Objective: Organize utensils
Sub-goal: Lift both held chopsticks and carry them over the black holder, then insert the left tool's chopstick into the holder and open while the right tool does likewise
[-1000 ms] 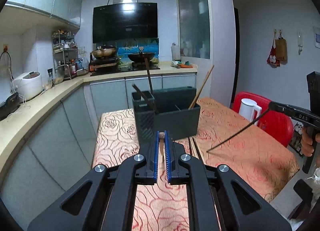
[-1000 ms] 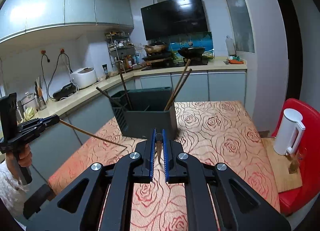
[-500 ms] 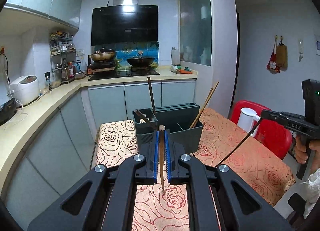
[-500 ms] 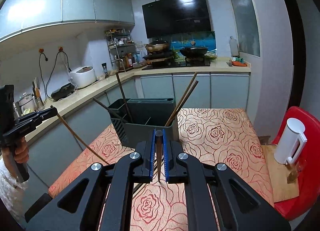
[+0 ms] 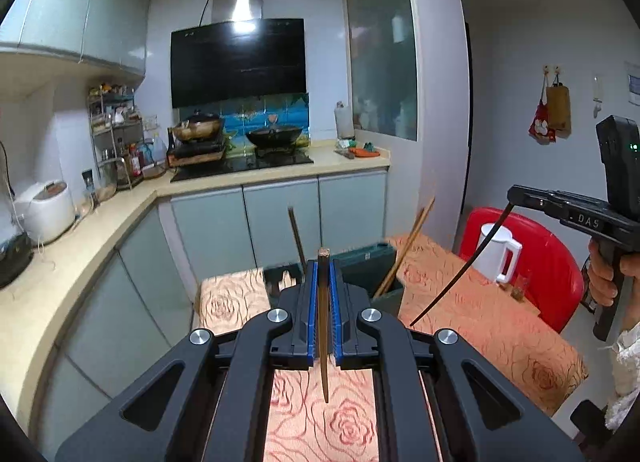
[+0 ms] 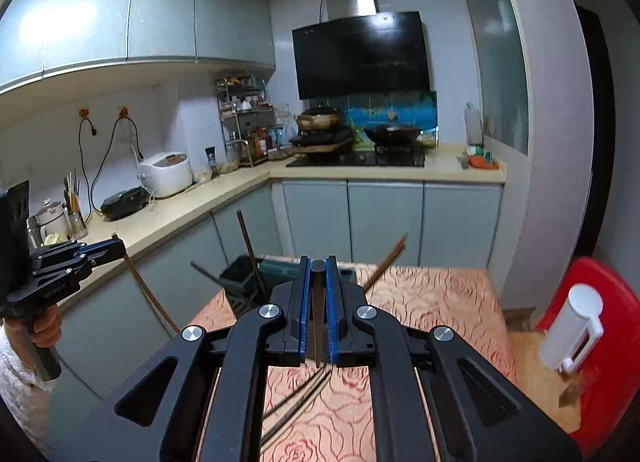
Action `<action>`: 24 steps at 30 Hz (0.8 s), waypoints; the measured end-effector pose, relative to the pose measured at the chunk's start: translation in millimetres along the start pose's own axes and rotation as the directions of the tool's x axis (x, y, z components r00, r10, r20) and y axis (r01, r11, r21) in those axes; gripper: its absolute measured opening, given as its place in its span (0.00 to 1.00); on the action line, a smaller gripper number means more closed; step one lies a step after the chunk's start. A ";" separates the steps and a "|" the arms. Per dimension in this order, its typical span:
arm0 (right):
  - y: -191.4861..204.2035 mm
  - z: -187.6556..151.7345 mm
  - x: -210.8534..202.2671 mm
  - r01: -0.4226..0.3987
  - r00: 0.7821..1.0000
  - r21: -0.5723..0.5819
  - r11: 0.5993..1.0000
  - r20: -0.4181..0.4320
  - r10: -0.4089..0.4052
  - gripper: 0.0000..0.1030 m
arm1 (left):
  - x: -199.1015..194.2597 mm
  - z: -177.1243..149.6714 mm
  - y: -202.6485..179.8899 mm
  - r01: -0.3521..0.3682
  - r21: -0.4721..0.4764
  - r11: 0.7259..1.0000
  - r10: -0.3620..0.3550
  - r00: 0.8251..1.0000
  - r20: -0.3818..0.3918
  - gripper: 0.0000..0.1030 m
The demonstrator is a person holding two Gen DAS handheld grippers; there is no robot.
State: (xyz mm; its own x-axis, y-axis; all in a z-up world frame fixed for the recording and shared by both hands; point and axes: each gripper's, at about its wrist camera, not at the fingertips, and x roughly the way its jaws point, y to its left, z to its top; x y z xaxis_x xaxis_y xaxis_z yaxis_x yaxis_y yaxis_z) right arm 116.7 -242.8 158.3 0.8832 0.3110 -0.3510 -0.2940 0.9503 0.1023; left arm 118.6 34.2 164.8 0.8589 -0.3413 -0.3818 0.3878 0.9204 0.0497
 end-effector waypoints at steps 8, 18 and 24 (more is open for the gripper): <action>4.9 31.1 16.6 0.030 1.000 -0.021 0.999 0.006 -0.030 0.08 | 17.7 60.5 -3.6 0.000 -0.024 1.000 0.001 0.999 0.049 0.05; 7.6 56.4 49.9 0.052 0.999 -0.015 0.999 -0.001 -0.052 0.08 | 70.5 95.7 -16.8 -0.035 -0.016 0.999 0.036 0.998 0.054 0.06; 7.1 53.2 91.0 0.066 0.995 -0.011 0.998 -0.071 -0.067 0.08 | 113.7 85.3 -6.6 -0.044 -0.068 0.997 0.045 0.999 0.007 0.06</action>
State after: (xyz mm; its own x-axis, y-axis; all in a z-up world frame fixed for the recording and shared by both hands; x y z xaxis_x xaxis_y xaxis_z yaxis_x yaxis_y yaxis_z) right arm 214.4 -207.1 176.6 0.8728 0.2453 -0.4219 -0.2388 0.9686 0.0690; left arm 242.2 -27.0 199.8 0.8778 -0.3012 -0.3726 0.3259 0.9454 0.0036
